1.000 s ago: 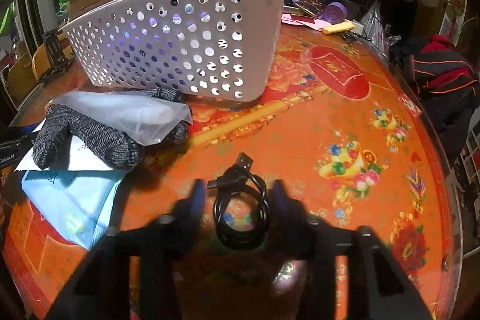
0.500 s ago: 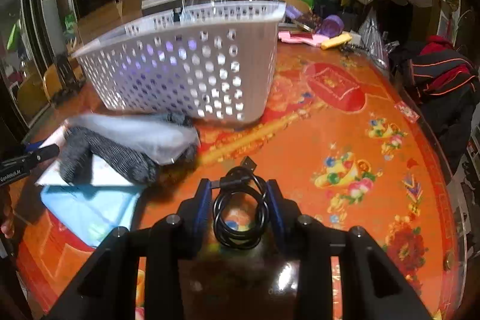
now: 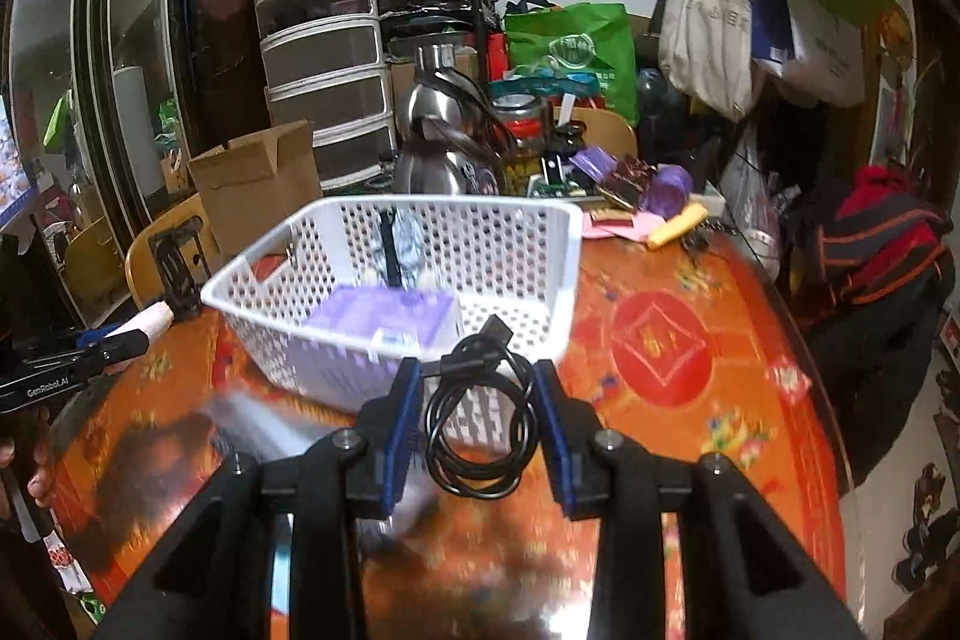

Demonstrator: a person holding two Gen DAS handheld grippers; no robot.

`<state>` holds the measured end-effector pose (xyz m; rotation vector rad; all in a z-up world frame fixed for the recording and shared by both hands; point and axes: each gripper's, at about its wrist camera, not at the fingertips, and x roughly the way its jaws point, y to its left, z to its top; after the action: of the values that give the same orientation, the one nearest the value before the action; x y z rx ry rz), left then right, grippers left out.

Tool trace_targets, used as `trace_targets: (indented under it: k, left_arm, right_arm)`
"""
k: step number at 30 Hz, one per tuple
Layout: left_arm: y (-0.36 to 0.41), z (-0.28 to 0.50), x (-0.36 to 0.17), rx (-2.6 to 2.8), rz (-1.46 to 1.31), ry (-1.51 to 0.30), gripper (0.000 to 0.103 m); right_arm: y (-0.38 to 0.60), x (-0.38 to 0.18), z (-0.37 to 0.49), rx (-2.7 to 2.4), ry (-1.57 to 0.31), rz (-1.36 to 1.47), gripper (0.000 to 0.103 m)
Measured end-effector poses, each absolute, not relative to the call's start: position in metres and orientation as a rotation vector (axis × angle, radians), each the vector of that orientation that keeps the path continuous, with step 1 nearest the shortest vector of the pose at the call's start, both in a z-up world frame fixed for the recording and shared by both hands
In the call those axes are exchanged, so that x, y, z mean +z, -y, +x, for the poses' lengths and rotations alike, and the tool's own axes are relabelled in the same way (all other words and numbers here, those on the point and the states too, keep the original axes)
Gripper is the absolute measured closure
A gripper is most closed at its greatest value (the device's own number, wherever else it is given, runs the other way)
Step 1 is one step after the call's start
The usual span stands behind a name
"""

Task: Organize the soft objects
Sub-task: 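Drop the black cable into the basket with the right tool while the left tool drops the towel in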

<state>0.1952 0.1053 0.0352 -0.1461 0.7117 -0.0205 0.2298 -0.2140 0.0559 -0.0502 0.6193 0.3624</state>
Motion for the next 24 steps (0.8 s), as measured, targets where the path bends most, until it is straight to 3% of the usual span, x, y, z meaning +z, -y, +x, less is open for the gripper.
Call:
trace_targets:
  k: [11, 24]
  left_arm:
    - [-0.092, 0.284, 0.1, -0.044, -0.154, -0.699, 0.072]
    - [-0.072, 0.406, 0.044, 0.033, -0.118, -0.882, 0.072]
  right_arm:
    - [0.178, 0.056, 0.322, 0.34, -0.741, -0.09, 0.067]
    - [0.171, 0.014, 0.38, 0.296, -0.862, -0.087, 0.067]
